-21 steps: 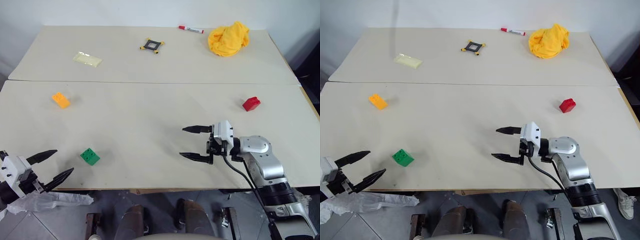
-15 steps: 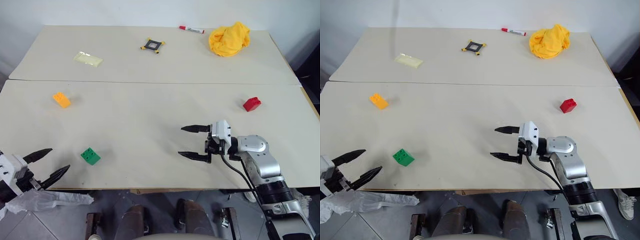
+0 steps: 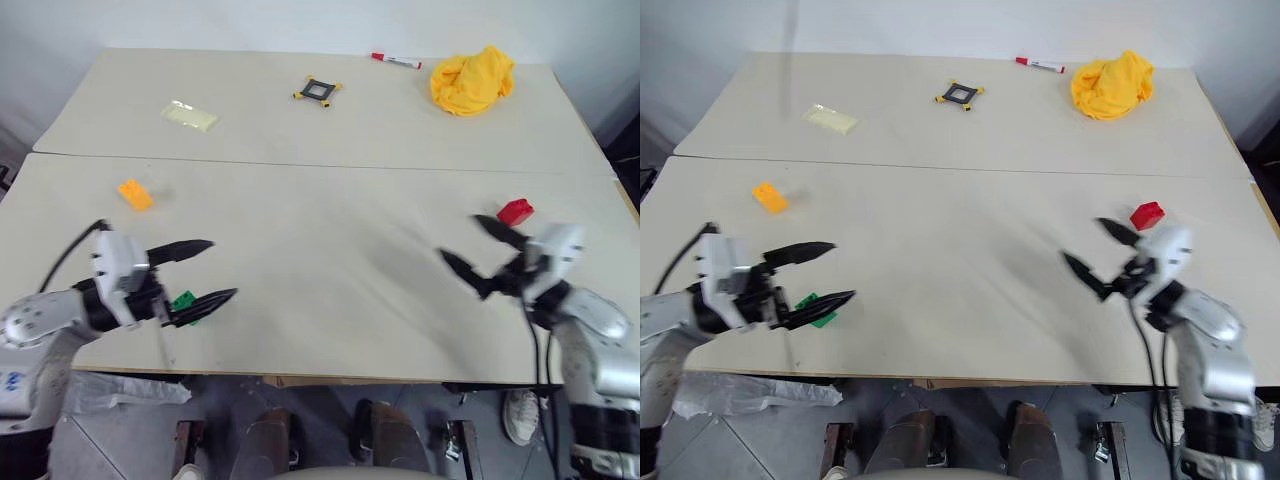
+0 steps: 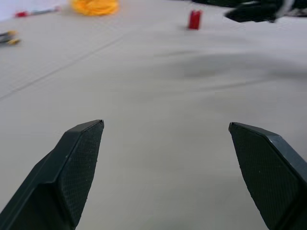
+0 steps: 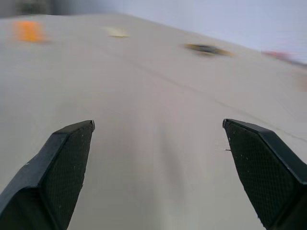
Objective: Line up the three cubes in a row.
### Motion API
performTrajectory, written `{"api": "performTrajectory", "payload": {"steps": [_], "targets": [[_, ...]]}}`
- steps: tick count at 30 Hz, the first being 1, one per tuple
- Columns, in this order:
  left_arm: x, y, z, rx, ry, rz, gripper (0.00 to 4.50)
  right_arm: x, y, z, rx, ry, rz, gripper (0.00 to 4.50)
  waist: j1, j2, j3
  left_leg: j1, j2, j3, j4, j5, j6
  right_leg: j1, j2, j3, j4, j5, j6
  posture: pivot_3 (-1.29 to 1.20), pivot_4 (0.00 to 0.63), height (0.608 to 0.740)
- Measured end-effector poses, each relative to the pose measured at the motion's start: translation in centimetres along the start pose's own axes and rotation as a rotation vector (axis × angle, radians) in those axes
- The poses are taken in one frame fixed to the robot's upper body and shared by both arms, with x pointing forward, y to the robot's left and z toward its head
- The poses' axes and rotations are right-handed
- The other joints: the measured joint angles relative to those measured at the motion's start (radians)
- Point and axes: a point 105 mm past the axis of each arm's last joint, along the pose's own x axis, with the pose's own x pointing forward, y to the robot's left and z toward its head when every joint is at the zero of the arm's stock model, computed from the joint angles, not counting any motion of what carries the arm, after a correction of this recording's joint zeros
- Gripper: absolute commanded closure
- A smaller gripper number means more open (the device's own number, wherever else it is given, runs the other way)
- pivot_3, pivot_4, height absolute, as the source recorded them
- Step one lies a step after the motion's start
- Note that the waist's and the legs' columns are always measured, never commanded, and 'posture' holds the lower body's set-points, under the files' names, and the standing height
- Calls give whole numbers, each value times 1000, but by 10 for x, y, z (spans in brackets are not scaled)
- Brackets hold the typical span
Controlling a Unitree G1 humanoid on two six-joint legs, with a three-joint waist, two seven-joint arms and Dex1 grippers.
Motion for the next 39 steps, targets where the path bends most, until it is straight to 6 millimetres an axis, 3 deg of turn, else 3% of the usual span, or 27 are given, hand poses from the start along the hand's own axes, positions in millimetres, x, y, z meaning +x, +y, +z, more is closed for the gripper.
{"api": "performTrajectory", "payload": {"steps": [2,4,7,10,14,16,25,30,36,39], "targets": [[17,-3,0,13,-15,-44,59,-23,-30,-13,4,39,-179,0,-1,0,0,0,0,1,0,1,0,0,0,0,0,0,0,0,150,740],[23,-5,-6,17,8,-70,59,-36,-40,-27,18,82,-253,0,-8,0,0,2,1,4,-2,1,-1,-1,1,2,0,0,0,0,150,740],[31,-5,-9,18,3,-87,59,-41,-50,-39,38,119,-321,0,-22,2,0,3,2,6,-3,2,-2,-1,2,4,0,0,0,0,150,740],[35,-3,-10,18,0,-102,59,-21,-57,-31,45,112,-318,0,-33,3,1,6,3,9,-3,3,-2,-1,2,7,3,0,0,0,150,740],[35,-5,-9,25,-5,-125,59,13,-68,4,13,141,-247,0,-29,5,2,9,4,11,-4,3,-2,-2,2,11,4,0,0,0,150,740],[35,-6,-10,24,-4,-134,59,26,-70,11,14,193,-216,0,-23,5,2,9,3,11,-4,3,-2,-1,2,11,4,0,-1,0,150,740],[35,-13,-11,40,-9,-174,59,59,-80,-23,38,488,-181,0,-8,5,2,8,2,11,-3,3,-1,-2,1,11,4,0,0,0,150,740],[33,-18,-15,27,0,-176,59,66,-93,-27,11,514,-210,0,-8,5,2,7,2,11,-3,3,-1,-2,1,11,4,0,0,0,150,740],[32,-20,-11,45,-3,-181,59,66,-94,-43,31,555,-198,0,-8,5,2,7,2,11,-3,3,-1,-2,1,10,3,0,0,0,150,740],[31,-19,-11,49,-1,-175,0,66,-96,-45,30,557,-198,577,-10,5,2,7,2,11,-3,3,-1,-2,1,10,3,0,0,0,150,740]]}}
